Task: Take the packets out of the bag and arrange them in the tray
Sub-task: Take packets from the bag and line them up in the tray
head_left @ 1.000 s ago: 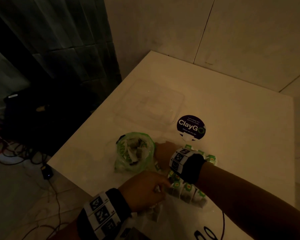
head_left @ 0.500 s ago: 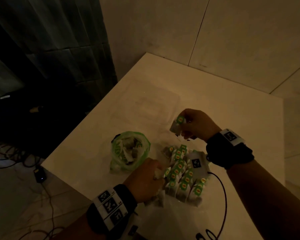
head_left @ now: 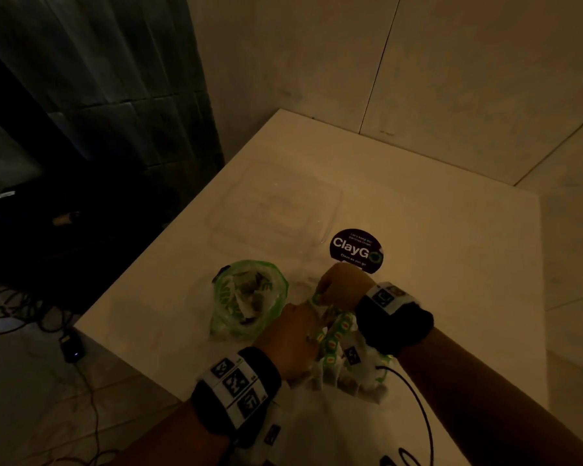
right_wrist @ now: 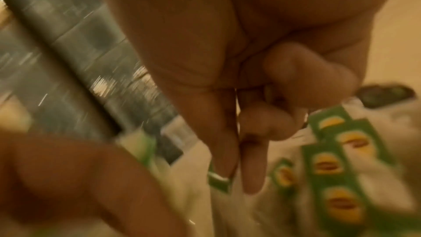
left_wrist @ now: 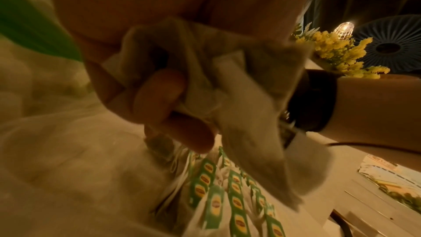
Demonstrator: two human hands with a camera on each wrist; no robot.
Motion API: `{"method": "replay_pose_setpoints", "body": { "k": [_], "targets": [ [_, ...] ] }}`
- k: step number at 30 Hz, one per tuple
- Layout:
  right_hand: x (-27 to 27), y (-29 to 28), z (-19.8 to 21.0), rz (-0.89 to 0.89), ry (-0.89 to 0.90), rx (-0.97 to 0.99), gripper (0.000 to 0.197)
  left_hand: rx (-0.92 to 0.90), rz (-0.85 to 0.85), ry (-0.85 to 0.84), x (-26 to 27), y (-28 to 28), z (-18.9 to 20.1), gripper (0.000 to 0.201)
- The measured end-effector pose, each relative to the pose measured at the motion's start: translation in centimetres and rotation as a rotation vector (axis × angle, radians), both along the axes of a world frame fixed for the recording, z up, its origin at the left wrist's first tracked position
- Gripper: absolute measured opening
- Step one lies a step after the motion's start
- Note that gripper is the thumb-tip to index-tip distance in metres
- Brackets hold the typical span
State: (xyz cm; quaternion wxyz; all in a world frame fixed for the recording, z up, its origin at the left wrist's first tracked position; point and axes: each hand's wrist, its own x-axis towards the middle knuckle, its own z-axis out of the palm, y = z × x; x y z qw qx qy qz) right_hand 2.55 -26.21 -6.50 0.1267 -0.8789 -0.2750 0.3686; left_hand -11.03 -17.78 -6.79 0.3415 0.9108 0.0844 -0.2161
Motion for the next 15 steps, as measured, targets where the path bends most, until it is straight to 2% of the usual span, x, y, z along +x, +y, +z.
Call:
{"method": "replay_pose_setpoints", "body": {
  "k": [1, 3, 5, 6, 10, 13, 15],
  "targets": [
    [0.0, 0.2, -0.2, 0.053, -0.042, -0.047, 0.021, -0.006, -0.013, -0.004, -0.1, 0.1, -0.3, 0.028],
    [-0.1, 0.5, -0.6, 0.152, -0.137, -0.121, 0.017, 0.042, -0.075, 0.028, -0.3, 0.2, -0.1, 0.005],
    [-0.2, 0.6, -0.8, 0.199, -0.236, -0.151, 0.009, 0.078, -0.133, 0.036, -0.5, 0.3, -0.5, 0.026],
    [-0.4, 0.6, -0.9, 0.193, -0.27, -0.155, 0.018, 0.08, -0.139, 0.031, -0.5, 0.2, -0.5, 0.033],
    [-0.6, 0.6, -0.4, 0.174, -0.308, -0.14, 0.021, -0.012, -0.053, 0.013, -0.8, -0.1, 0.0, 0.041],
    [-0.1, -0.5, 1.1, 0.143, -0.291, -0.038, 0.014, -0.09, 0.031, -0.005, -1.5, -0.3, 0.6, 0.029],
    [-0.1, -1.7, 2.1, 0.135, -0.22, 0.062, 0.019, -0.106, 0.076, 0.006, -2.2, -0.2, 0.7, 0.015]
  ]
}}
